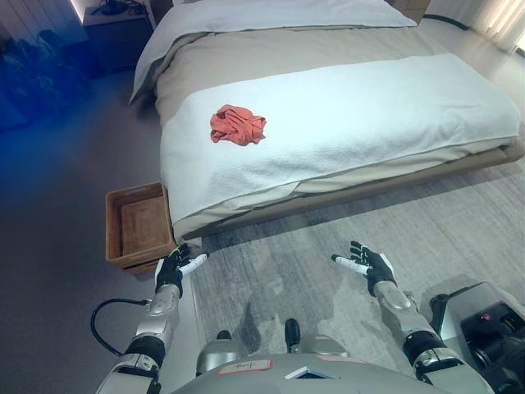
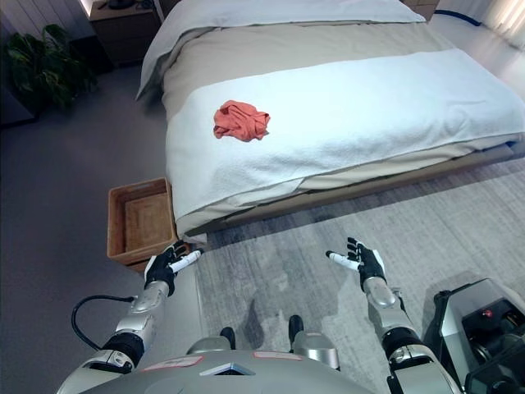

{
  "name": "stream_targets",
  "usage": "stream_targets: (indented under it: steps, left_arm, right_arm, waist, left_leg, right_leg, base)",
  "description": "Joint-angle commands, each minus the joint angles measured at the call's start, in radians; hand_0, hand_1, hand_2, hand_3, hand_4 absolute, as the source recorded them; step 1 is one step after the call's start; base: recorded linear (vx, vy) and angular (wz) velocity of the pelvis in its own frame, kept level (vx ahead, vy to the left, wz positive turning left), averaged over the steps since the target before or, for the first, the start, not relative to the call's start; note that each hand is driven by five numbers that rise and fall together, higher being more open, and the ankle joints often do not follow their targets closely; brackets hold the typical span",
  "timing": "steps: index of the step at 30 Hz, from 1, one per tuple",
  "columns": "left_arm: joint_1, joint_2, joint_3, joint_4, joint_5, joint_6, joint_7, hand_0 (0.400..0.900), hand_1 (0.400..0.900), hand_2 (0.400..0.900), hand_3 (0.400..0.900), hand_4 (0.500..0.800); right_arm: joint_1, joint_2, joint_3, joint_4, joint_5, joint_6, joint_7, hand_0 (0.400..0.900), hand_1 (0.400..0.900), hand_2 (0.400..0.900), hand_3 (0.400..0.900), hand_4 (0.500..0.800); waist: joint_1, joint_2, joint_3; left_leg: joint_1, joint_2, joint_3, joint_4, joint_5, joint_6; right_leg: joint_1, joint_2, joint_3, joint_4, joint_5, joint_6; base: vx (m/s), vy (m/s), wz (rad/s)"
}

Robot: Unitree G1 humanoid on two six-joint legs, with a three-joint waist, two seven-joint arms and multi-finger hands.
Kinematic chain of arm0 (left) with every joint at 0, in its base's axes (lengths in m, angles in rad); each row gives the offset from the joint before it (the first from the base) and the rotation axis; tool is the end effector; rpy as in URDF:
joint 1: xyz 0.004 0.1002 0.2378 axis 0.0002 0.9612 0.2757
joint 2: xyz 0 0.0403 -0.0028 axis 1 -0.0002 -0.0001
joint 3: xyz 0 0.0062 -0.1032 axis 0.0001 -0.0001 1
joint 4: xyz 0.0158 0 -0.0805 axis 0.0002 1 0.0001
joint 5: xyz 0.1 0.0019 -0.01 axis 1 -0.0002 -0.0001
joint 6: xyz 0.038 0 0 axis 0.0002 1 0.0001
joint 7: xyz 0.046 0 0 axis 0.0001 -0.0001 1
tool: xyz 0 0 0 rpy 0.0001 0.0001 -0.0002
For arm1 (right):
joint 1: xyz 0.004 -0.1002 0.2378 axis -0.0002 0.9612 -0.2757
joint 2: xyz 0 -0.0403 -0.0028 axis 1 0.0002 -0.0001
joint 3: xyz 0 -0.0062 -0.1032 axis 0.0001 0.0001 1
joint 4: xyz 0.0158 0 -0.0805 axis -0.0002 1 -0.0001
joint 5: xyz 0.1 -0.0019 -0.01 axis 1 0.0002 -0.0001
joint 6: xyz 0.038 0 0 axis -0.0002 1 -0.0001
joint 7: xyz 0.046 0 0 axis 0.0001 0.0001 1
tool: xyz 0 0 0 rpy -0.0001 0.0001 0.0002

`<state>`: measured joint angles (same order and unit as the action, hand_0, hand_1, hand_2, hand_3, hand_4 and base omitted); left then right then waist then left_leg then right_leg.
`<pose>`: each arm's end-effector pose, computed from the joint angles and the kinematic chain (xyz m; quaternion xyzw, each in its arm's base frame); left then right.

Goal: Put the clothes on the bed into the basket.

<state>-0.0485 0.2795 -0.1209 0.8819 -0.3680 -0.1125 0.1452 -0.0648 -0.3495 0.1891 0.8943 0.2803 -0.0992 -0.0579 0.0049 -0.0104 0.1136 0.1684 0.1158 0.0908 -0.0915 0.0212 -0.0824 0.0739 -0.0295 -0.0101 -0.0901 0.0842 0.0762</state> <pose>0.1486 0.2240 -0.0762 0.0164 0.3480 0.1454 0.9260 0.1509 -0.2377 -0.0720 -0.0868 0.3590 -0.0696 0.9267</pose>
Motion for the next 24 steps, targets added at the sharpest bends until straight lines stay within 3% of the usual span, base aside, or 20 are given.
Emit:
stream_targets:
  steps: [1,24]
  left_arm:
    - [-0.107,0.053,0.014,-0.002,0.005,-0.072,0.011,0.900,0.900,0.900,0.900,0.800]
    - [-0.110,0.053,0.021,0.016,-0.003,-0.074,0.016,0.900,0.900,0.900,0.900,0.800]
  right_arm:
    - [-0.076,-0.013,-0.018,-0.010,0.011,-0.072,-0.005,0.900,0.900,0.900,0.900,0.800]
    - [-0.088,-0.011,-0.017,0.010,0.015,-0.068,-0.007,0.900,0.900,0.900,0.900,0.800]
  waist:
    - [0.008,-0.034,0.008]
    - [0.004,-0.038,0.017]
  left_leg:
    - [0.040,-0.051,-0.010,0.004,-0.074,0.012]
    - [0.036,-0.053,-0.004,0.004,-0.074,0.014]
  right_leg:
    - [0.034,-0.050,-0.093,0.011,0.024,0.047]
    - [0.023,-0.049,-0.089,0.015,0.026,0.049]
  base:
    - [0.00,0.000,0.00]
    - [0.00,0.000,0.00]
